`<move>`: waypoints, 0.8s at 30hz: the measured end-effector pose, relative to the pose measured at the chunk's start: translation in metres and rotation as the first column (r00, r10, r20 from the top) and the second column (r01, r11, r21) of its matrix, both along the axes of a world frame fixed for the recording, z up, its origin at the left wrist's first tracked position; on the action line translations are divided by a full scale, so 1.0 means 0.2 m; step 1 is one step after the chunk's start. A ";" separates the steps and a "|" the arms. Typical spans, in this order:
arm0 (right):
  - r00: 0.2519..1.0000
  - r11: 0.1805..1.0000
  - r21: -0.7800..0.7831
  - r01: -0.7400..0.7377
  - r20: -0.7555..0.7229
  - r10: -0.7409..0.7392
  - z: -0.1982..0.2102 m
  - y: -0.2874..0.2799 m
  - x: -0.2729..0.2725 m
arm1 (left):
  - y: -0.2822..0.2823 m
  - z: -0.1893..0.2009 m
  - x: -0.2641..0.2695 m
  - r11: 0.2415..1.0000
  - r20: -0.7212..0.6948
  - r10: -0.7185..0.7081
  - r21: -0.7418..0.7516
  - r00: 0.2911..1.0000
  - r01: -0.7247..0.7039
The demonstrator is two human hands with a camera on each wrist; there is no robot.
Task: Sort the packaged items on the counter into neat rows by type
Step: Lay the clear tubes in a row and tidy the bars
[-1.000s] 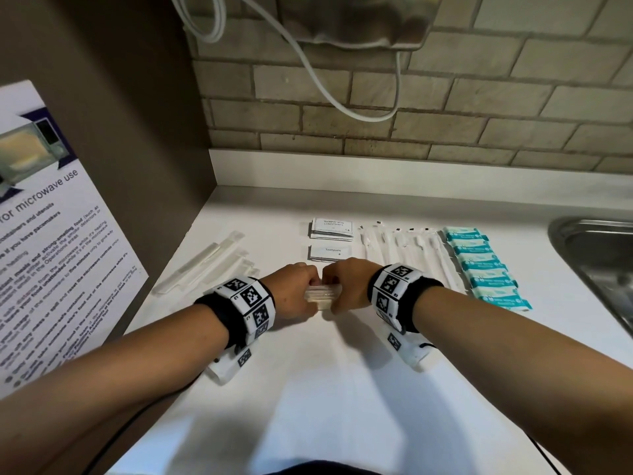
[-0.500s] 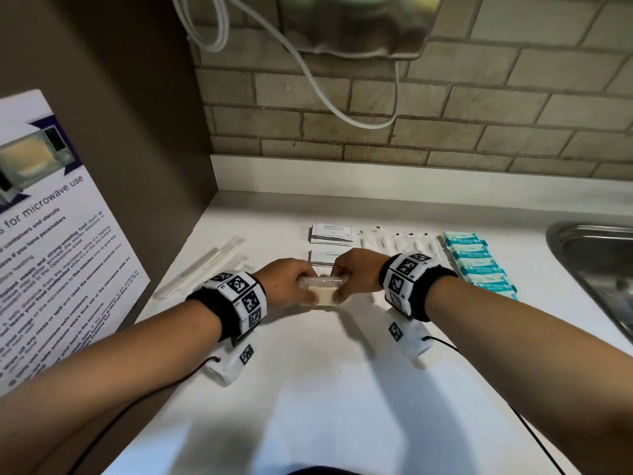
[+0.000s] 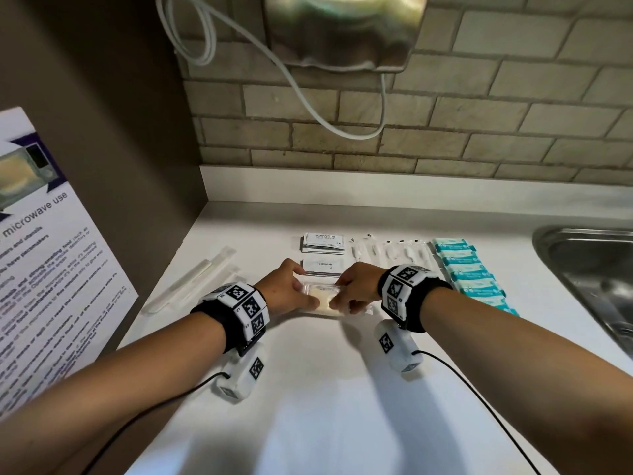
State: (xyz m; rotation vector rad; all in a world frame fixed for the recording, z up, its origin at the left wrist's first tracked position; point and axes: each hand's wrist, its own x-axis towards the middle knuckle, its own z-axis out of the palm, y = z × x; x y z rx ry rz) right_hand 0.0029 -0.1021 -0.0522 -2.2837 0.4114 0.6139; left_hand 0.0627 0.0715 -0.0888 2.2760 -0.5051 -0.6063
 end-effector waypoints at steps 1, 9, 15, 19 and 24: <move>1.000 1.000 -0.006 0.012 0.002 -0.011 0.00 0.00 0.00 | 0.00 0.00 0.00 1.000 0.002 0.014 0.000 1.000 -0.014; 0.998 0.998 -0.020 0.063 0.013 -0.063 0.05 0.01 0.01 | -0.07 -0.01 0.01 0.997 0.003 0.075 0.019 0.997 -0.075; 0.998 0.997 -0.053 0.064 0.022 -0.063 0.07 0.02 0.03 | -0.11 0.01 0.03 0.991 0.019 0.074 0.109 0.997 -0.075; 0.999 0.996 -0.085 0.042 0.005 -0.041 0.07 0.04 0.03 | -0.13 0.02 0.03 0.983 0.007 0.059 0.172 0.998 -0.060; 1.000 0.990 -0.141 0.010 -0.014 -0.012 0.07 0.04 0.04 | -0.13 0.04 0.03 0.969 0.061 0.022 0.246 0.998 -0.036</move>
